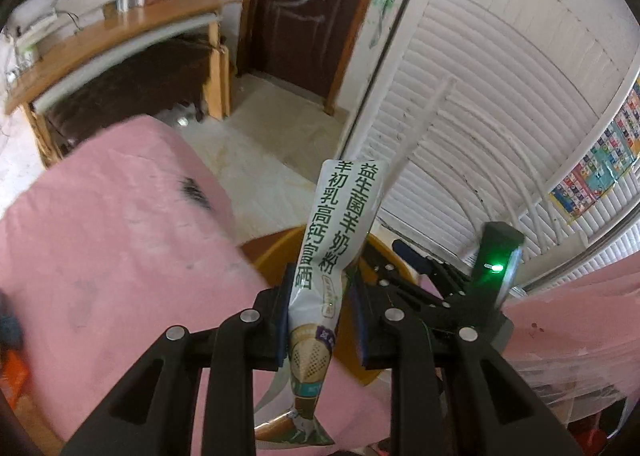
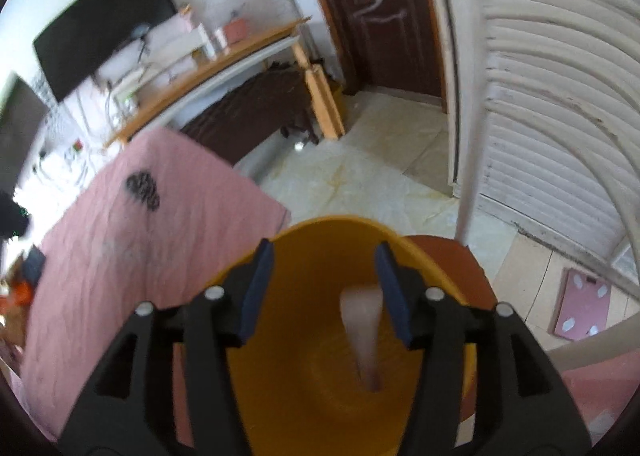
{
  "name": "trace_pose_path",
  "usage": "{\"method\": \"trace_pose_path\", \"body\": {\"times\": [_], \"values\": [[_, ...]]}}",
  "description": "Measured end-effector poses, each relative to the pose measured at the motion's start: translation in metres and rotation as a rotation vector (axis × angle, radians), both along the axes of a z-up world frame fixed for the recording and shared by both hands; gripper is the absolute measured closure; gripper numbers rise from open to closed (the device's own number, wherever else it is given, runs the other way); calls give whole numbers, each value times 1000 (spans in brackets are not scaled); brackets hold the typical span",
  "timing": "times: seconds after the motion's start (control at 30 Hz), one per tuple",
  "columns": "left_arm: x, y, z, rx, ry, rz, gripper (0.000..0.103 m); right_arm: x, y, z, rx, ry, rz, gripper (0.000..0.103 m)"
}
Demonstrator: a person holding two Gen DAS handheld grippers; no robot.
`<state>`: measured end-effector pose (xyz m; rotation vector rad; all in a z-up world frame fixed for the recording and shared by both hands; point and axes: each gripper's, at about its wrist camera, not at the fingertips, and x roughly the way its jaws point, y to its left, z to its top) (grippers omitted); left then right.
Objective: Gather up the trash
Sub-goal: 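Carry both bags to the yellow bin and open both tools to drop them, then grasp the blue wrapper with the left tool while the right tool grasps the white tissue pack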
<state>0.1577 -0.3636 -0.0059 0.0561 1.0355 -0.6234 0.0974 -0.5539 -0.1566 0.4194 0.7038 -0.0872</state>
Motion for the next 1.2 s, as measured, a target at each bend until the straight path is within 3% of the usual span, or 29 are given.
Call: {"method": "trace_pose_path", "body": {"times": [0.07,0.17,0.23,0.3,0.33,0.5,0.73,0.83,0.93,1.03,1.2], "values": [[3,-10,-9,-2,18,-10,82,-12,-14,3,38,-30,-46,43],[8,-32,-21,-11,46,-33,81,-25,-31,8,53,-53,-95,42],[11,-44,-30,10,48,-42,70,-34,-39,11,62,-70,-119,42],[9,-48,-33,15,45,-52,20,-40,-46,13,71,-83,-138,42],[7,-49,-32,5,46,-61,14,-42,-48,14,75,-89,-145,42],[-1,-44,-20,18,4,-49,13,-43,-47,18,75,-99,-145,42],[-20,-20,3,-21,-38,-24,13,-48,-36,34,51,-126,-119,42],[-30,-2,15,-41,-64,-11,12,-50,-28,44,41,-145,-107,34],[-42,25,31,-55,-107,8,11,-51,-13,54,29,-160,-71,33],[-54,58,47,-60,-159,44,10,-48,10,66,6,-173,-10,23],[-68,126,61,-79,-192,154,9,-44,61,88,-37,-203,115,22]]}}
